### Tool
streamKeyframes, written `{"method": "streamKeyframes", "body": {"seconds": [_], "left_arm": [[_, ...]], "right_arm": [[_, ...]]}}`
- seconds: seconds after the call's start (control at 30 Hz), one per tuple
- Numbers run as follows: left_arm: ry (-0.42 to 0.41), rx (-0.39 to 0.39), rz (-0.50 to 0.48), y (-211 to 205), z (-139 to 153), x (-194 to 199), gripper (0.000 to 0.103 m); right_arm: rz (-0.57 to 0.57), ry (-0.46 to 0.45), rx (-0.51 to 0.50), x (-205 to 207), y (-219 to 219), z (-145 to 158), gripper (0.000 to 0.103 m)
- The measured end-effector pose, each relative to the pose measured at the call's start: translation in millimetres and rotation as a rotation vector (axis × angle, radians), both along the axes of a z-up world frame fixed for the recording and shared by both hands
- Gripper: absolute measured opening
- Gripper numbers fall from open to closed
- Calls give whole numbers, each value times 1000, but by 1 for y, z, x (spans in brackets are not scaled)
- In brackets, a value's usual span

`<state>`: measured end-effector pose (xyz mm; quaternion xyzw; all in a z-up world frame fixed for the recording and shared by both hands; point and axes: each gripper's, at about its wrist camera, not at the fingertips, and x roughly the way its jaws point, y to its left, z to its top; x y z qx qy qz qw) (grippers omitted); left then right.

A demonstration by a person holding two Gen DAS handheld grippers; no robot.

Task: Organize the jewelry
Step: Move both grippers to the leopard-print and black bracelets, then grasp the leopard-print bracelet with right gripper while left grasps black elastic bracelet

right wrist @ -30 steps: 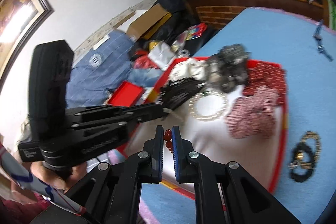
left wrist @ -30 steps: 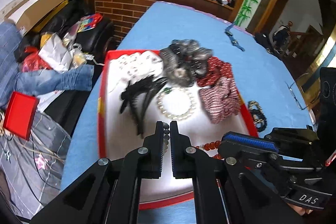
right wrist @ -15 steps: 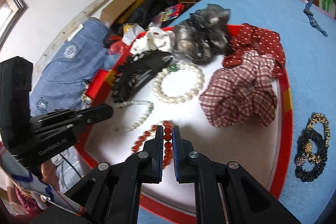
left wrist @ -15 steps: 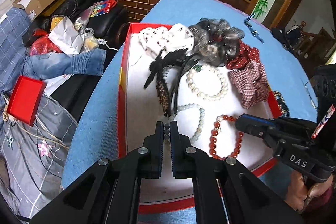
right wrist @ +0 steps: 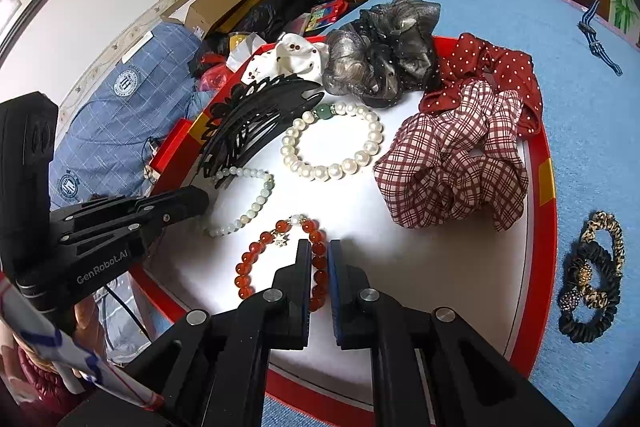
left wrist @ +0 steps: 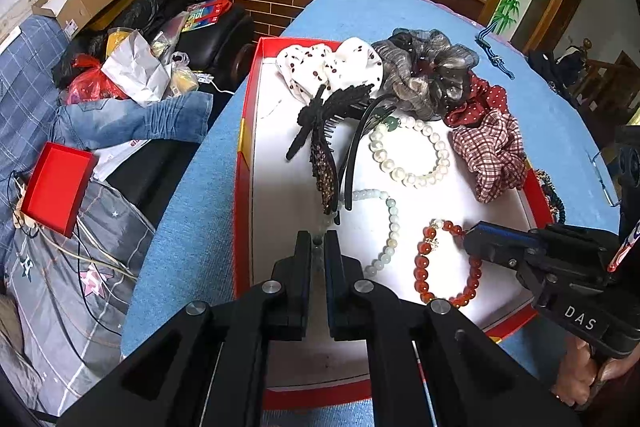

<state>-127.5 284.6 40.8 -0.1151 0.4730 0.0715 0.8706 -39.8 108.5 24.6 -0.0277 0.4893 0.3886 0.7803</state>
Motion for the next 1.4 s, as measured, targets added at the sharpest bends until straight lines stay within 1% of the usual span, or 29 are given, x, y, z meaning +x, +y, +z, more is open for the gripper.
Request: {"method": "streamKeyframes", "body": {"seconds": [0.1,0.23,0.4,0.5,0.53,0.63,0.7,0.77,0.8,0.9,1.03,1.13,1.17,1.2,1.3,1.4], "left_arm": [[-12,6,-10,-4,7,-2,6],[-29,17,-29,-13,18,-3,6],[-50,21,-73,-30,33,2,6],[-54,13,-120,-46,39,10,6],[-56,13,-134,-52,41,12,6],[-66,1,-207,-79,47,22,6],[-62,-13,-258,-98,47,30,6],[-49,-30,-304,-116,46,39,7],[-44,-37,-326,-125,45,44,10],[-21,-42,-386,-153,40,59,16],[20,-52,-432,-178,32,77,17],[35,-49,-448,-188,29,84,17],[39,-49,-453,-191,28,87,17],[42,-49,-455,-193,28,89,17],[49,-47,-460,-199,26,94,17],[56,-48,-452,-199,24,99,17]], "right_arm": [[6,-8,14,-2,-3,5,10],[3,-21,42,-5,-18,17,10],[-27,-23,98,0,-52,36,10],[-98,-28,109,15,-86,47,10],[-120,-32,99,19,-93,50,10],[-213,-51,-4,41,-128,46,10],[-270,-32,-82,59,-149,35,9],[-305,-5,-130,72,-164,23,9],[-318,11,-140,78,-171,18,9],[-329,39,-161,87,-177,7,9],[-308,59,-154,95,-169,0,9],[-294,54,-152,99,-164,-4,10],[-294,51,-156,102,-161,-4,13],[-291,47,-159,103,-161,-7,14],[-279,36,-165,105,-159,-8,14],[-261,40,-124,106,-164,-5,14]]}}
